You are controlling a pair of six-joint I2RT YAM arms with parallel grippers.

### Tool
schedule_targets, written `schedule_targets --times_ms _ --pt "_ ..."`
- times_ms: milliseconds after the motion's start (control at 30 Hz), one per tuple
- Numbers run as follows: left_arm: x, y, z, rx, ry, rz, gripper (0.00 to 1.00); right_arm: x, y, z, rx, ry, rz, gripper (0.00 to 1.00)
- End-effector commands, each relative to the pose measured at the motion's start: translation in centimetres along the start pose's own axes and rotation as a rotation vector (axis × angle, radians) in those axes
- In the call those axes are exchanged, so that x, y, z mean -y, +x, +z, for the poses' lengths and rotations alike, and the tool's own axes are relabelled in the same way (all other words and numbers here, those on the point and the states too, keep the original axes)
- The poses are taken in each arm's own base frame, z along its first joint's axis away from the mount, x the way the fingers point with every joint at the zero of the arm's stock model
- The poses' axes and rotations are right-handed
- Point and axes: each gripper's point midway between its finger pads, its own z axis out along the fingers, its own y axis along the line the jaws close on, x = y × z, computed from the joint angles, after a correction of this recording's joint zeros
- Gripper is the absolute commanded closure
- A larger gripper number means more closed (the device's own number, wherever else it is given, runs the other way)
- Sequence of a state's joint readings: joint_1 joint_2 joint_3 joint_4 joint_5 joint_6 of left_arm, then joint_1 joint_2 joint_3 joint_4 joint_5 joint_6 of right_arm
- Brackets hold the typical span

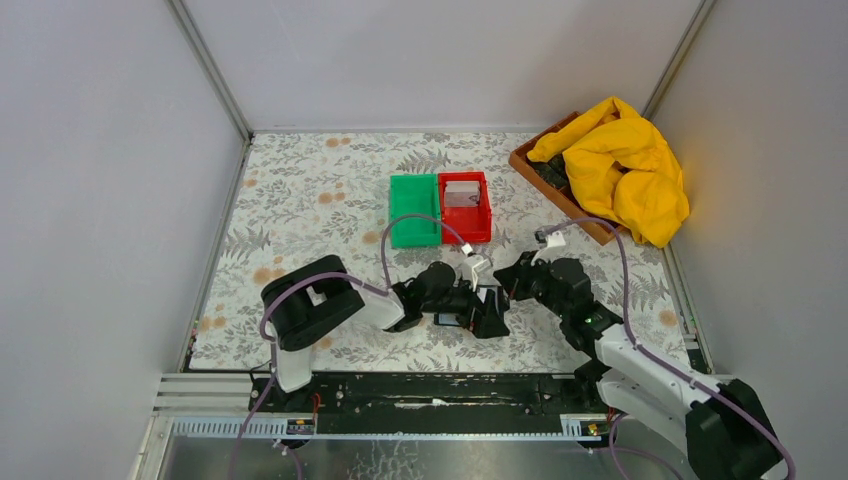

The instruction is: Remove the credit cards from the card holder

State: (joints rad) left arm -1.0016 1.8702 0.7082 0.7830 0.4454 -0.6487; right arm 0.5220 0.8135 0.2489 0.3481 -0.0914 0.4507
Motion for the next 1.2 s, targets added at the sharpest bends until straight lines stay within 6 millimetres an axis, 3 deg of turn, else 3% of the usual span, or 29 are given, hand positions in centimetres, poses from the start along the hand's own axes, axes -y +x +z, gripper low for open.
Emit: schedule_targets --times_ms 0,467,533,733,1167 --pt "-0.4 -1.1 0.4 0.026 0.0 0.076 0.0 -2.1 1.0 0.9 -0.085 -0.118 0.014 1.0" --pt "-0.5 -3.8 -2.6 0.115 -0.021 0.088 0.0 0.7 7.1 2.7 -0.387 0.007 0.076 1.0" --pt "-1.6 -4.3 -3.5 0.125 -0.081 0.064 0.0 0.9 7.4 2.8 -0.396 0.013 0.077 1.0" --pt "-7.2 -4.1 -7.2 0.127 -0.392 -0.051 0.03 1.0 8.0 3.1 -0.415 0.011 0.091 1.0" --pt "-9.4 -2.4 -7.6 0.081 -0.487 -0.154 0.07 1.2 8.3 3.3 -0.422 0.016 0.092 1.0"
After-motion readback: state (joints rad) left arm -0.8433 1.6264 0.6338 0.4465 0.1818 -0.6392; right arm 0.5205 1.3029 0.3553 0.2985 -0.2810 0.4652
